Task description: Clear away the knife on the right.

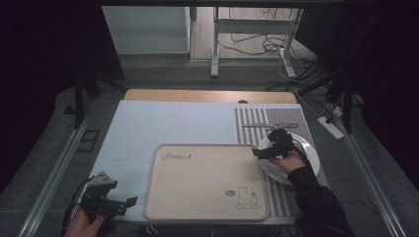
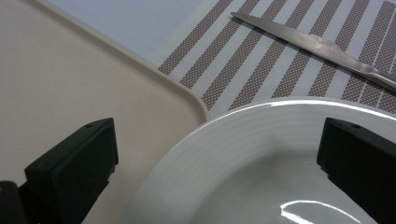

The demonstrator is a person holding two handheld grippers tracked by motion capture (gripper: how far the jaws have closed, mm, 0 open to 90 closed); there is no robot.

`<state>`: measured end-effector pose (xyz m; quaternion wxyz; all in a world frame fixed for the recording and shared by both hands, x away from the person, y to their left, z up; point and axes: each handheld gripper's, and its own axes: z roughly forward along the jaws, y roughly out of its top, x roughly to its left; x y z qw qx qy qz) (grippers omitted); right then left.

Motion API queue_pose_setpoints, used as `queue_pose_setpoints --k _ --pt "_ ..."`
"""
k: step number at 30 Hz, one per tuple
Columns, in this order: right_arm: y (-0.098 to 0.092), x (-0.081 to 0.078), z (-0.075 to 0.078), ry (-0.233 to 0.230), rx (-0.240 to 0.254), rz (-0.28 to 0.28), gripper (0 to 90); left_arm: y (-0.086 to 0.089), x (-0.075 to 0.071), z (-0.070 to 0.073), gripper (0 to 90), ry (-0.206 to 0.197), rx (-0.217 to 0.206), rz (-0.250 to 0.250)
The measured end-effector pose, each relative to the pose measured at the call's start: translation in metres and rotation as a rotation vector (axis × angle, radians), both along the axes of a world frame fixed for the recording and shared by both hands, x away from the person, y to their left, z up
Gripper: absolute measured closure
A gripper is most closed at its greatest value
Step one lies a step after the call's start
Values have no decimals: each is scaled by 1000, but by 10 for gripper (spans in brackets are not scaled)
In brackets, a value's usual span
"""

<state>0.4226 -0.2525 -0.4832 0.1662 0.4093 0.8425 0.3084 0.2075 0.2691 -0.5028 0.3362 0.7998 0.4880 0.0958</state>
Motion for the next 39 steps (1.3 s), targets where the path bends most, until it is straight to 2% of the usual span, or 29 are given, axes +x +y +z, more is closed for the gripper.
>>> queue_pose_setpoints --k 16,28,32,35,39 --pt "5 29 6 2 -1 -21 0 0 0 0 27 -2 -7 -1" --pt "14 61 -1 23 -32 -25 1 0 0 0 27 -3 -8 -2" --pt "14 66 -4 30 -34 -24 9 0 0 0 27 -4 -8 -3" --pt "15 70 -5 29 -31 -15 39 0 0 0 27 -4 -6 -3" --pt "17 75 -4 33 -28 3 186 0 0 0 27 -4 -7 -2"
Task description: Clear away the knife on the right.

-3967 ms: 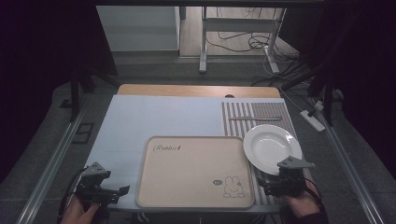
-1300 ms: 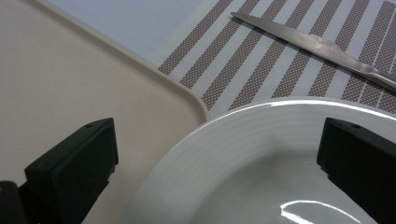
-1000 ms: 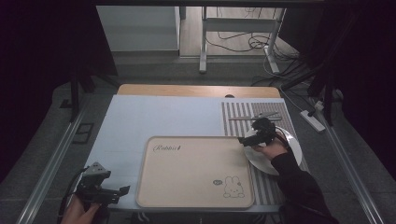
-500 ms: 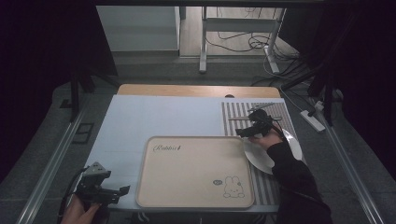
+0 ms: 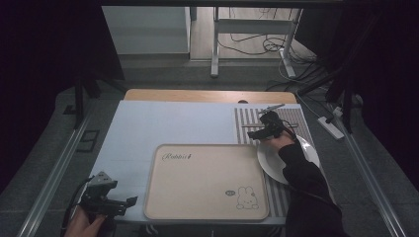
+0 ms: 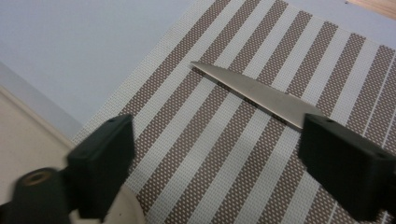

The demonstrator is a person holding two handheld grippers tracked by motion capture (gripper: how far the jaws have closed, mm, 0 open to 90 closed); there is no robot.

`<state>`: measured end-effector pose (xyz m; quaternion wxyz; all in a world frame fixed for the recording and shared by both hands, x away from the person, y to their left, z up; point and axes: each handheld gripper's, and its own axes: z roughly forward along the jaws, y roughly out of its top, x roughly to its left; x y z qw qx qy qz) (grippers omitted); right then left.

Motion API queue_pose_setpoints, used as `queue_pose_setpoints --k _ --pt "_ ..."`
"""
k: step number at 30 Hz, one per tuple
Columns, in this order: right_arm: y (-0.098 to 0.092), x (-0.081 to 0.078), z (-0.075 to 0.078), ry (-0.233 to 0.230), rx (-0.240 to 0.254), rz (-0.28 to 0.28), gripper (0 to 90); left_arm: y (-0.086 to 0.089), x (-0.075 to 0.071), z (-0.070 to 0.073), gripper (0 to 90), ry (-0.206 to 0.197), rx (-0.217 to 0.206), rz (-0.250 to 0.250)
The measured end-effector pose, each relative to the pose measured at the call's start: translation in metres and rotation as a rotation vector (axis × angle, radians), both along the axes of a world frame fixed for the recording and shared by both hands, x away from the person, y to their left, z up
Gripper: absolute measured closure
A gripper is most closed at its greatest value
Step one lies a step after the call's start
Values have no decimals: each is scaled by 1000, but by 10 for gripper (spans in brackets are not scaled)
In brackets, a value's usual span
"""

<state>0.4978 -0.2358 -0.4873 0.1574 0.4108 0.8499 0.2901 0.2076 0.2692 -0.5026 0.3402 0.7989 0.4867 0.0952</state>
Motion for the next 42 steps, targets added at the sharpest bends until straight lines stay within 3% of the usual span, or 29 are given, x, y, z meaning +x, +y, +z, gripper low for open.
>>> queue_pose_setpoints --k 2,5,6,7,8,11,16,31,42 --pt "1 3 0 12 -2 3 292 0 0 0 27 0 1 0" --pt "3 8 -1 24 -7 20 524 0 0 0 27 -2 3 -1" --pt "3 10 -1 39 -6 25 590 0 0 0 27 -2 4 -2" --pt "3 16 -4 94 9 37 725 0 0 0 27 -2 4 -1" --pt "3 16 -4 94 9 37 725 0 0 0 27 -2 3 -1" --pt "4 24 -9 111 -19 39 887 0 0 0 27 -2 4 -2" --pt "5 39 -14 113 -54 7 900 0 0 0 27 -2 3 -2" --pt "-6 74 -14 93 -69 -48 900 -1 0 0 27 -5 5 -6" --pt "-13 86 -14 59 -98 -96 900 -1 0 0 27 -5 5 -7"
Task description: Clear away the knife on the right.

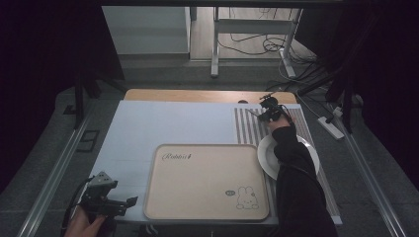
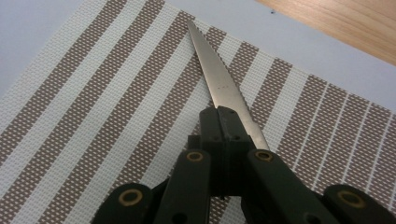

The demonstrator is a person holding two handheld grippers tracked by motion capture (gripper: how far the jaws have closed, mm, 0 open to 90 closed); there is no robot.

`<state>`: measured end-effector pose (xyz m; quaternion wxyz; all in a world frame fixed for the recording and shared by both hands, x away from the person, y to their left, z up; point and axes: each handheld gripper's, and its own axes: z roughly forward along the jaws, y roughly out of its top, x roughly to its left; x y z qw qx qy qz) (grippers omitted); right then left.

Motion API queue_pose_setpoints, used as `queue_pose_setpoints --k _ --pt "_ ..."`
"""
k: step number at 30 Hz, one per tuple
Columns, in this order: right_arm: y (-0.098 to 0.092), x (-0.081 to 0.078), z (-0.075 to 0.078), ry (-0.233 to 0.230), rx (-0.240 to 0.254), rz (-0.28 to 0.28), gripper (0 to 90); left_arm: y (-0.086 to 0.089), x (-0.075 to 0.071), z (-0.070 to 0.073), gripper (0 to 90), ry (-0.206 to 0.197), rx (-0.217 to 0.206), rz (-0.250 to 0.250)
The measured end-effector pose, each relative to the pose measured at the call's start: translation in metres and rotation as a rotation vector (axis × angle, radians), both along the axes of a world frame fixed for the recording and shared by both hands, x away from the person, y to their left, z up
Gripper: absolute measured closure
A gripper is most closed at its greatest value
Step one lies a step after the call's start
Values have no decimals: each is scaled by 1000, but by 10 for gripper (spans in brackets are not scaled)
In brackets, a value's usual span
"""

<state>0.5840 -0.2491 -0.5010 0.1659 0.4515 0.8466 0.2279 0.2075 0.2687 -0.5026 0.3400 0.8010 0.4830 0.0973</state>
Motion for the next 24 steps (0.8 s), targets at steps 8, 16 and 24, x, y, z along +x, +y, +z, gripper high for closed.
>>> queue_pose_setpoints --k 8,16,24 --pt "-4 -8 19 -11 90 9 570 -1 0 0 27 0 4 0" --pt "-14 -15 27 49 110 -2 17 -1 0 0 27 1 7 1" --pt "-37 -20 22 84 24 -27 0 -1 1 0 28 3 10 2"
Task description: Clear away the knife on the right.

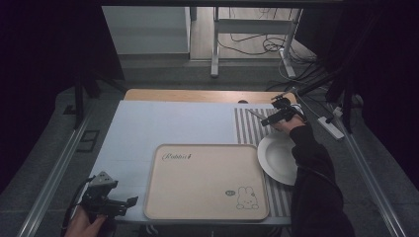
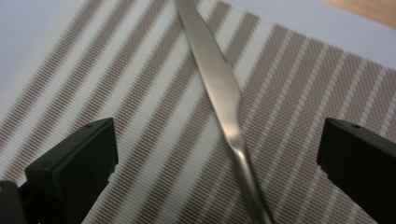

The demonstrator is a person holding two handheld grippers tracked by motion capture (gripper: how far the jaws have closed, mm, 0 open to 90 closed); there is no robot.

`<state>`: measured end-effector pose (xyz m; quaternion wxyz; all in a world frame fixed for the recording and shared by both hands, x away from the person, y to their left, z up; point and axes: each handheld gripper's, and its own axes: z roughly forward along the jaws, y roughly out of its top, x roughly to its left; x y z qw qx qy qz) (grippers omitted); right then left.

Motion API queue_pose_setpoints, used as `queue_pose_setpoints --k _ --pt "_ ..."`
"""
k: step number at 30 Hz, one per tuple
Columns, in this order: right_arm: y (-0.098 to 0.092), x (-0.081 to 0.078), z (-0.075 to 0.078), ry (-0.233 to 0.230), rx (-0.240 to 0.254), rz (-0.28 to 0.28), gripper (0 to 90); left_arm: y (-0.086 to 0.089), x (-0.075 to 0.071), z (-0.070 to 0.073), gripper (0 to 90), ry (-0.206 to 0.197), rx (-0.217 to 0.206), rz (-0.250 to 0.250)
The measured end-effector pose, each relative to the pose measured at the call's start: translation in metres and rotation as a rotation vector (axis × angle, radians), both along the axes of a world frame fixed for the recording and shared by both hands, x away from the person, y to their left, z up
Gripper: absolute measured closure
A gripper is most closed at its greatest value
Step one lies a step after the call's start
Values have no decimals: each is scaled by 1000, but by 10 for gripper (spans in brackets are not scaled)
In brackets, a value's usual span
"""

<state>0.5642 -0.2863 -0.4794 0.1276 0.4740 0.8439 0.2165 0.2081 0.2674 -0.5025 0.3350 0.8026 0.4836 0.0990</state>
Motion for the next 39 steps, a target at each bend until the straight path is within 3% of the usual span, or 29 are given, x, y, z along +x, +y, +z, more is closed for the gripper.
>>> queue_pose_setpoints --k 5,10,13,16,18,20,21,22,25,30,39 --pt "-16 -1 -7 21 -5 -29 15 0 0 0 28 0 0 0" --pt "-28 -1 -13 58 -8 -46 135 -1 0 0 28 0 1 0" --pt "-33 -1 -16 72 -36 -46 221 -1 0 0 28 0 2 1" --pt "-34 -3 -15 51 -64 -29 323 -1 0 0 28 1 3 1" --pt "-32 -4 -14 50 -65 -15 440 -1 0 0 28 0 6 -1" --pt "-29 -6 -11 62 -71 26 613 -1 0 0 28 0 9 -2" --pt "-27 -6 -11 63 -74 36 649 -1 0 0 28 1 10 -2" --pt "-26 -6 -10 75 -75 40 753 -1 0 0 28 0 11 -2" --pt "-24 -6 -9 85 -88 68 803 -1 0 0 28 0 12 -3" --pt "-22 -7 -9 87 -94 62 808 -2 0 0 28 2 12 -3" --pt "-19 -6 -6 48 -4 49 809 -2 1 0 28 2 11 -1"
